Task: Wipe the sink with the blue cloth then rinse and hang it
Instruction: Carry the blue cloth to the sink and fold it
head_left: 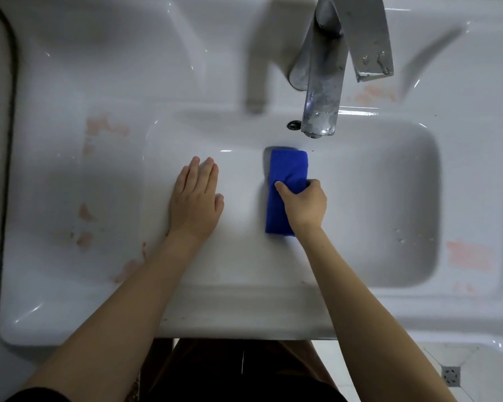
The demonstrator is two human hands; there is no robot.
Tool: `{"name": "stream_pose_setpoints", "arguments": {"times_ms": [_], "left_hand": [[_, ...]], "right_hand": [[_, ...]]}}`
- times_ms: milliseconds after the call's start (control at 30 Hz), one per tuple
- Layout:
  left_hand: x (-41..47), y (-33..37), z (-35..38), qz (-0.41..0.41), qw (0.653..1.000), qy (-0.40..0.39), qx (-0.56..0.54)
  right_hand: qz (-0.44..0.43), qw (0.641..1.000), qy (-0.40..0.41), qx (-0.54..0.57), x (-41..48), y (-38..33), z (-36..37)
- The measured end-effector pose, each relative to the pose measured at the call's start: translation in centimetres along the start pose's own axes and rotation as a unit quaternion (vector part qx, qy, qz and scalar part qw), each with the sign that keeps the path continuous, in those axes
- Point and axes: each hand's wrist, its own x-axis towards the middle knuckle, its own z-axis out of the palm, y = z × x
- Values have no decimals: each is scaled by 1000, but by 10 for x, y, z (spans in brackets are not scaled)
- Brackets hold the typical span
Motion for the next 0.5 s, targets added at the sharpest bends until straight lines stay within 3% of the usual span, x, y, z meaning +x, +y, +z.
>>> {"name": "stream_pose_setpoints", "arguments": {"times_ms": [100,233,333,500], "left_hand": [[-1,0,-6,-6,1000,-20,-5],[0,-2,-24,5,998,-50,-40],[-1,-1,-49,-22,991,-20,-133],[-28,-8,-99,-63,979,55,-188]], "right_hand": [[35,988,-58,138,0,-2,-14],[97,940,-180,273,-20,-7,-45],[84,920,-236,301,-39,-9,-67],[-7,933,-257,253,-75,-22,-84]]}}
